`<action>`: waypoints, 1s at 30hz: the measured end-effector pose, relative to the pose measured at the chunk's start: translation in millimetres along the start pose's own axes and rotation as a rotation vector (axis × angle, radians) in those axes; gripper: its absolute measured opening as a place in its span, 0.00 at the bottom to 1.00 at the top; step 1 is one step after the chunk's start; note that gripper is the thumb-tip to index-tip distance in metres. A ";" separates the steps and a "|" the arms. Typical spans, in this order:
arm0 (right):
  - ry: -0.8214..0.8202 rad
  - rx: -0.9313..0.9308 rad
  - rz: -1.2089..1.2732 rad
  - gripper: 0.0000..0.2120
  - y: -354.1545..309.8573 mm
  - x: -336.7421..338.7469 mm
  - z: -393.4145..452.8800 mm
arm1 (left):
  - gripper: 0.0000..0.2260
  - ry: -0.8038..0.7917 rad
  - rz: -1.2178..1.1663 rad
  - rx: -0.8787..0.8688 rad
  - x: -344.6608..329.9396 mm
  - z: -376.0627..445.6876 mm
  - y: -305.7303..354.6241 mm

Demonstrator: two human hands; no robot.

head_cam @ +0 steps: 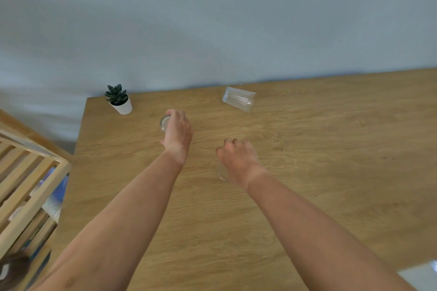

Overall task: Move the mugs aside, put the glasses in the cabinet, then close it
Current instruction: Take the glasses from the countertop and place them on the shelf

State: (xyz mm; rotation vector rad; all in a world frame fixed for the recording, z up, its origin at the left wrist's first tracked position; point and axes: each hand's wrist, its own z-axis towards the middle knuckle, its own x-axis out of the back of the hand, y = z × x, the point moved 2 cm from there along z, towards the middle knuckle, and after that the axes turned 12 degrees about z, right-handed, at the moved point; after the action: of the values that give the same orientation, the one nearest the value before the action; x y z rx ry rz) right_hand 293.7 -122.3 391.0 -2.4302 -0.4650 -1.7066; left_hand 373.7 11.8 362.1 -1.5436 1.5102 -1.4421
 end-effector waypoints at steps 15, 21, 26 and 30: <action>0.379 -0.255 0.532 0.25 5.8 -8.3 -40.4 | 0.43 0.125 -0.823 0.301 -7.7 -42.6 1.5; 0.514 -0.347 0.762 0.27 9.4 -17.3 -72.5 | 0.38 0.032 -1.112 0.454 -0.9 -91.7 24.3; 0.548 -0.348 0.828 0.26 7.6 -34.4 -120.5 | 0.33 -0.008 -1.301 0.584 19.3 -157.6 55.6; 0.564 -0.321 0.832 0.22 5.7 -54.8 -169.7 | 0.34 -0.044 -1.406 0.683 43.4 -213.4 87.1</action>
State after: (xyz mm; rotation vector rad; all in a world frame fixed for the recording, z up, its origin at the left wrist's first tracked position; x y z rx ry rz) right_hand 127.0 -185.4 399.4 -1.7219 0.8152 -1.9642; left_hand 139.2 13.8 357.0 -2.1118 -0.4139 -2.1794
